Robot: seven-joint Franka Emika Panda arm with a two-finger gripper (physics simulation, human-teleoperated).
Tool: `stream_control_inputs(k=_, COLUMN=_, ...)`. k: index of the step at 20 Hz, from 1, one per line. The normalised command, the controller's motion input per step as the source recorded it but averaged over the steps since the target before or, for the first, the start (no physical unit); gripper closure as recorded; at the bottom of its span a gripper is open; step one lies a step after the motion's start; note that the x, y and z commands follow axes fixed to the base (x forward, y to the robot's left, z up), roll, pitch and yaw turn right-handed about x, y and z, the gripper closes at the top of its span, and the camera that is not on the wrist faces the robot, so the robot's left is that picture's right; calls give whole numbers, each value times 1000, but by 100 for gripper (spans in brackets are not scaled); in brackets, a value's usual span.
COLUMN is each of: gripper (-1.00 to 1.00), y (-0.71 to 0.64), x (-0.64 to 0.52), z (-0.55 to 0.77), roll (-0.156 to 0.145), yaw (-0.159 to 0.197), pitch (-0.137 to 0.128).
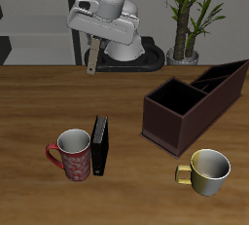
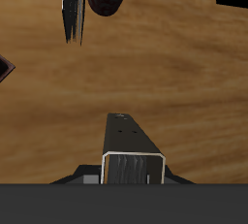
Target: Place the yellow book into the left desk caddy's left compartment
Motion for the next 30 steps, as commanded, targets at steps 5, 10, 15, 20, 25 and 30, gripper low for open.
stream_control_inputs(k=5, gripper=100, y=407, x=-180, z=275, roll=-3, yaw=-10, pitch=-23)
stream_control_inputs(k=10, gripper=100, y=305, x=-77, z=150, roll=-7, yaw=-34, pitch=7)
stream_control_inputs(k=15, gripper=100, y=422, x=-126, z=36, roll=-19, yaw=-46, pitch=21)
stream_control_inputs(k=20, gripper=100, y=592, x=-159, z=-105, roll=27, yaw=-3, pitch=41)
stream_control_inputs(k=25, gripper=100, y=495, x=-194, z=-85, roll=8, yaw=3, pitch=7)
stream_control_inputs(k=30, gripper=100, y=498, x=-164, z=-59, roll=11, yaw=7, pitch=25)
